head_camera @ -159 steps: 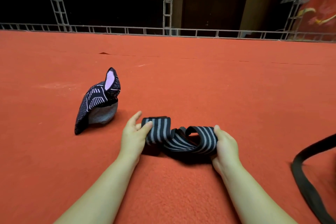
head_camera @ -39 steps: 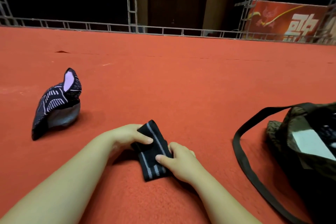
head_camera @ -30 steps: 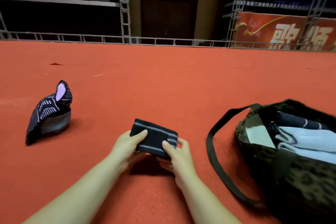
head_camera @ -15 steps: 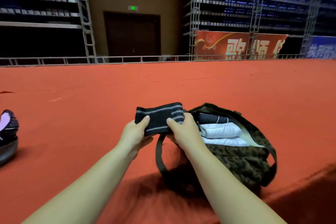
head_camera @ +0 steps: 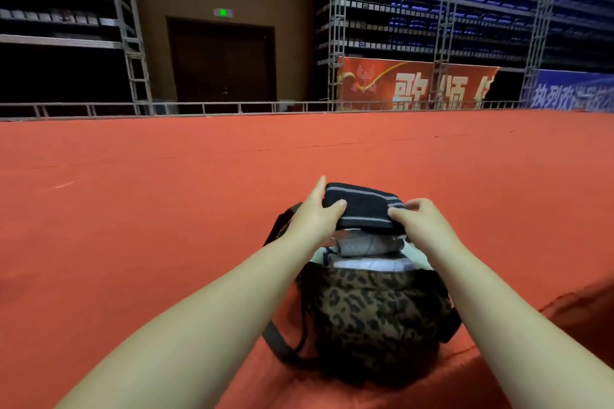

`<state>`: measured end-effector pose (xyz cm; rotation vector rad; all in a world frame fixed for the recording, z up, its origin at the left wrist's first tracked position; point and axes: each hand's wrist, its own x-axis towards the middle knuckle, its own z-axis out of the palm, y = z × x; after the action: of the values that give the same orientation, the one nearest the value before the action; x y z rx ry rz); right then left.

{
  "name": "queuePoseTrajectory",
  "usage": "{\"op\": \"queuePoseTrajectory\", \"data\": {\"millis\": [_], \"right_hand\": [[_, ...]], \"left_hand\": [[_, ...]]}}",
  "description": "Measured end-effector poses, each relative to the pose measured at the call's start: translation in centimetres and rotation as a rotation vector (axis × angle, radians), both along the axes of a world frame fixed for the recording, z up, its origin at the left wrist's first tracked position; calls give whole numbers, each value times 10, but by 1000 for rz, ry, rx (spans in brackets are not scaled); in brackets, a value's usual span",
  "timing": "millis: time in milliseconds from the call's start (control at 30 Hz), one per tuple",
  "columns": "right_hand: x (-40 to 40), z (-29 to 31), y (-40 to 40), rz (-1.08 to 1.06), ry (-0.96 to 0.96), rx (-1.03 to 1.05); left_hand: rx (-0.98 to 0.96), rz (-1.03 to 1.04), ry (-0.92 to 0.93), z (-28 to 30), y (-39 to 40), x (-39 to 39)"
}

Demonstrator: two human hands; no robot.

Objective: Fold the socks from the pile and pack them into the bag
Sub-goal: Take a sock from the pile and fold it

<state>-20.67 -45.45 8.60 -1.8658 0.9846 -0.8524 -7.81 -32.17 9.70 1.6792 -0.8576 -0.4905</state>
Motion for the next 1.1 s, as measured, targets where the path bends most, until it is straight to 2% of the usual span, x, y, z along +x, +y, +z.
{"op": "queuePoseTrajectory", "data": {"millis": [67,133,200,267,367,500,600,767,933,1100], "right_hand": [[-2,-8,-7,-2,210,-67],[-2,-15,-10,-56,414,-267],[-1,-20,-7,-64,420,-530],[2,-23,-7,46,386,-692],[9,-29,-14,158,526,-620],[18,-25,-23,108,617,-522],[21,-15,-21,76,647,-588],[42,13,11,22,539,-744],[110,16,86,299,410,-755],[189,-22,170,547,340,-658]], "left_hand": [[83,8,-126,-6,-3,3],[242,-25,-306,-12,-2,5],[397,-60,-447,-21,0,11],[454,-64,-465,-29,1,19],[412,-17,-455,-34,-2,25],[386,-42,-452,-37,-11,27],[386,-59,-421,-34,-11,30],[239,-30,-357,-18,19,53],[195,32,-242,-26,88,104],[227,147,-162,-58,179,162]]}}
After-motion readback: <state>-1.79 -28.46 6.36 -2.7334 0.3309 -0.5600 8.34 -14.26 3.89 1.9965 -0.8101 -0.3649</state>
